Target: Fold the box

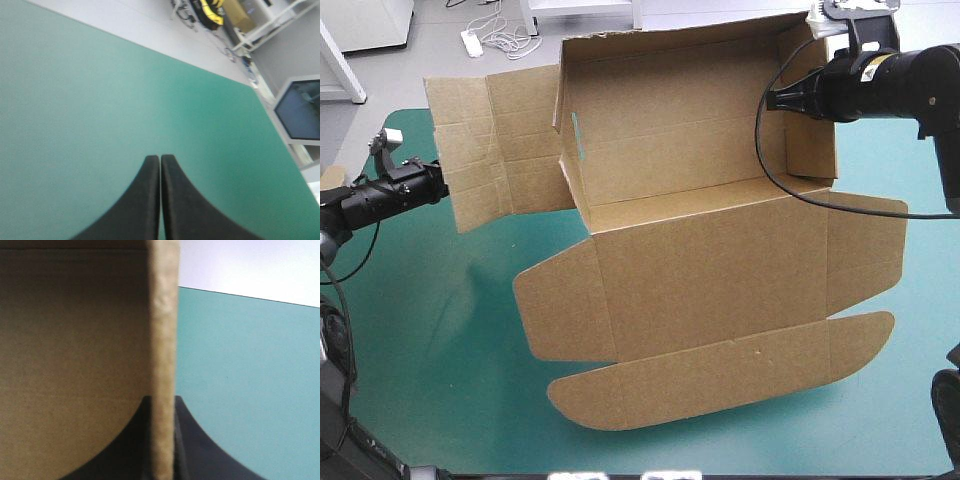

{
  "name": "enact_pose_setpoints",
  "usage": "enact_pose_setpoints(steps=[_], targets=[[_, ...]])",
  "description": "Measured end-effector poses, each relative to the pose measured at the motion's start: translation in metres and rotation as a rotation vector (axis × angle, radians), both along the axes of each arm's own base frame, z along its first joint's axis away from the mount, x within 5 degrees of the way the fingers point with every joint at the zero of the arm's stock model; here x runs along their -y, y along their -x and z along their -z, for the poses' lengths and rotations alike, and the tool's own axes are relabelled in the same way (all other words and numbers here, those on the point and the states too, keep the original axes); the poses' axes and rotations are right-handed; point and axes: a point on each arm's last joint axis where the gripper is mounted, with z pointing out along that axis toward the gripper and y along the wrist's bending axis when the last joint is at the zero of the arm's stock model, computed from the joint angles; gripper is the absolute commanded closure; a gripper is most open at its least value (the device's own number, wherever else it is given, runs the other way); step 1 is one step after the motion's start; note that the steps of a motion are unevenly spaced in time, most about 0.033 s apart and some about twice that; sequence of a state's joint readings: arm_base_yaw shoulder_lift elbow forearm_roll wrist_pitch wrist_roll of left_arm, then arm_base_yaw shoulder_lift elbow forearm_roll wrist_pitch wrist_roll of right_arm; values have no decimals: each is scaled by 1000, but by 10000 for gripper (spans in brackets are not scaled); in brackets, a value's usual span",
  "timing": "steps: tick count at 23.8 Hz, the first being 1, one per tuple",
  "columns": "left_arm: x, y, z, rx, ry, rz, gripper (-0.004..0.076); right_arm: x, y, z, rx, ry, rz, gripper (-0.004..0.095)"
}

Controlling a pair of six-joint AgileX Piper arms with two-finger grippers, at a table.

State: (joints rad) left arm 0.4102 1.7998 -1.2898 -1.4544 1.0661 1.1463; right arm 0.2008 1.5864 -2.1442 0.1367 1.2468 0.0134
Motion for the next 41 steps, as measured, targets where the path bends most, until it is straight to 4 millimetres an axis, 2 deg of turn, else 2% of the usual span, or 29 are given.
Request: enact_pose_setpoints(steps=[3, 7, 10, 15, 19, 22, 28, 35, 39, 40, 41], targets=[[28, -4, -11, 112, 88, 106, 733, -1, 0, 0, -2, -10, -7, 927], [59, -5, -23, 173, 133, 183, 733, -1, -2, 1, -7, -7, -2, 925], [73, 1, -36, 206, 128, 216, 733, 1, -4, 3, -8, 13, 17, 925], [85, 31, -86, 318, 104, 242, 732, 7, -7, 5, -5, 56, 72, 925], [110, 56, -116, 392, 100, 316, 732, 6, -14, 10, -22, 57, 81, 925], [125, 62, -120, 404, 109, 370, 732, 6, -14, 10, -24, 57, 82, 925], [137, 67, -123, 411, 112, 406, 733, 7, -15, 11, -22, 66, 88, 925], [162, 88, -139, 456, 120, 493, 733, 8, -15, 11, -20, 78, 101, 925], [166, 89, -139, 457, 123, 512, 732, 9, -15, 11, -19, 82, 105, 925], [166, 89, -139, 456, 124, 512, 727, 9, -15, 11, -19, 82, 105, 925], [166, 89, -139, 455, 125, 512, 679, 9, -15, 11, -19, 82, 105, 925]])
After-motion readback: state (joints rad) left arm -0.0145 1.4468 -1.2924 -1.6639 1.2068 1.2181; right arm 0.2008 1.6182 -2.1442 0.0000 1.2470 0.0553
